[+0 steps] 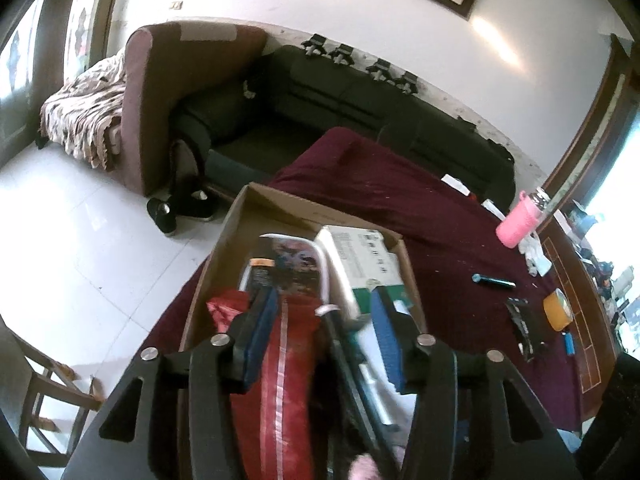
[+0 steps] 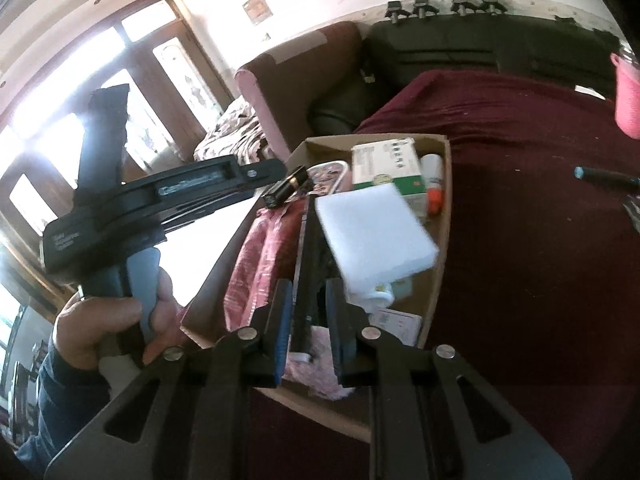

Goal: Organize objects
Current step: 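Carry both markers into the cardboard box and open both tools, then grasp the black packet with the right tool while the left tool grasps a blue-capped marker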

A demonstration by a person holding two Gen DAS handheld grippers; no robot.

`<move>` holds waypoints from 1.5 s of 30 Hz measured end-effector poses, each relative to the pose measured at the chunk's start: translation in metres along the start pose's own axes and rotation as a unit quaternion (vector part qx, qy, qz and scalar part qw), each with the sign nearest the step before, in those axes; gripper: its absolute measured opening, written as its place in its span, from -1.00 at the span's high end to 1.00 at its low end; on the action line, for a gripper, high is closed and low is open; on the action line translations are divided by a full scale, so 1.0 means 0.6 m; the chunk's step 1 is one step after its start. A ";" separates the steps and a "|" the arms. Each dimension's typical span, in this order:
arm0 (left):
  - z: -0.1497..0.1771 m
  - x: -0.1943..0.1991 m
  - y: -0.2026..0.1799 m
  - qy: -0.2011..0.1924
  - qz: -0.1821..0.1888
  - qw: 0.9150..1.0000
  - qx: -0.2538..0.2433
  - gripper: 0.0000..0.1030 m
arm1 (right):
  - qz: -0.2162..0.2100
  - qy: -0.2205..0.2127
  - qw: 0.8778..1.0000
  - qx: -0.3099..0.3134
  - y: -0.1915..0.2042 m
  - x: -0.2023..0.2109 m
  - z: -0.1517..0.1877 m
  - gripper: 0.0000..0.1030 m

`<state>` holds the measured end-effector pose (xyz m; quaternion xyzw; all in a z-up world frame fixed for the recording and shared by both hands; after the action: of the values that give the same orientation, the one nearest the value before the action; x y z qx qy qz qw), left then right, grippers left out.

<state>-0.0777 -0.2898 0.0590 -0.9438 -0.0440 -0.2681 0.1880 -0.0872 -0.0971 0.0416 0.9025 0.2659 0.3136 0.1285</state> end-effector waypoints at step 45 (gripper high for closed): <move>0.058 -0.151 -0.519 0.056 0.158 0.956 -0.240 0.02 | 0.237 -0.054 0.965 -0.104 -0.486 0.236 -0.041 0.54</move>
<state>-0.1953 0.0131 0.0872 -0.9396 0.1815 -0.2903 -0.0017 -0.1254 0.2249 0.0148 0.9369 0.0034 0.3121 0.1576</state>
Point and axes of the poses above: each gripper's, at about its wrist camera, not at the fingertips, and x roughly against the way its jaws point, y to its left, z to its underside, the point moved 4 cm from there along -x, roughly the way its jaws point, and after that the axes turned 11 degrees about -y, right-handed, at the moved point
